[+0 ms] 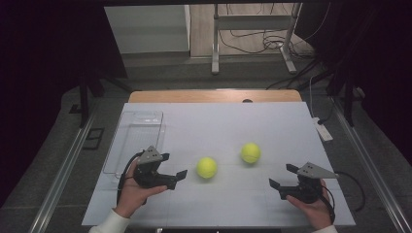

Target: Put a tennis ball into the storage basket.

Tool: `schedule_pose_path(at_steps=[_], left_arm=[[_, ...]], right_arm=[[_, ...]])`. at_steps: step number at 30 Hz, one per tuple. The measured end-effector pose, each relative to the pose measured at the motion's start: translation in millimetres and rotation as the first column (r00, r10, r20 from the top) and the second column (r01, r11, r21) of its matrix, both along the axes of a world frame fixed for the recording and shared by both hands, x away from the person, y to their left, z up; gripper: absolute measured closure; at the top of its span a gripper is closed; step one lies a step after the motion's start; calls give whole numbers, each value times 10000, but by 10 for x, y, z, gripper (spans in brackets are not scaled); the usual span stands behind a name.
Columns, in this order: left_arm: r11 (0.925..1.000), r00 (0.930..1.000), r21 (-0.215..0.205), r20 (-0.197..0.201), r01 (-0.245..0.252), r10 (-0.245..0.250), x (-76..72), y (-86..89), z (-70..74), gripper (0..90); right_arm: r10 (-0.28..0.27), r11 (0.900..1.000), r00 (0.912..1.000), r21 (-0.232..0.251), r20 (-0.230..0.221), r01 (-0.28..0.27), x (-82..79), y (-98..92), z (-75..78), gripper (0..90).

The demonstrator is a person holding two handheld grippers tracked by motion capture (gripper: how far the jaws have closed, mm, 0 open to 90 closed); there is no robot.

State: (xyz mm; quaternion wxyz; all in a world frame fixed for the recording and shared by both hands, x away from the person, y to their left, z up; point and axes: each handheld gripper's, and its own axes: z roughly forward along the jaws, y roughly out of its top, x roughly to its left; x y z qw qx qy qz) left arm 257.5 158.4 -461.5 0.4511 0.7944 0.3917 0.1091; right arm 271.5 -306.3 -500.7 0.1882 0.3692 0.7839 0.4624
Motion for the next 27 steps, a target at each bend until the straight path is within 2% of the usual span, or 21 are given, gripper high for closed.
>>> schedule_pose_path(at_steps=[13,27], left_arm=[[9993,9992,70,-166,364,-363,85,-143,-5,96],[9964,9961,124,-295,837,-833,205,-312,68,96]], right_arm=[[28,10000,10000,-15,-9,-28,0,2,-3,112],[19,10000,10000,18,-13,-19,-1,0,-4,112]])
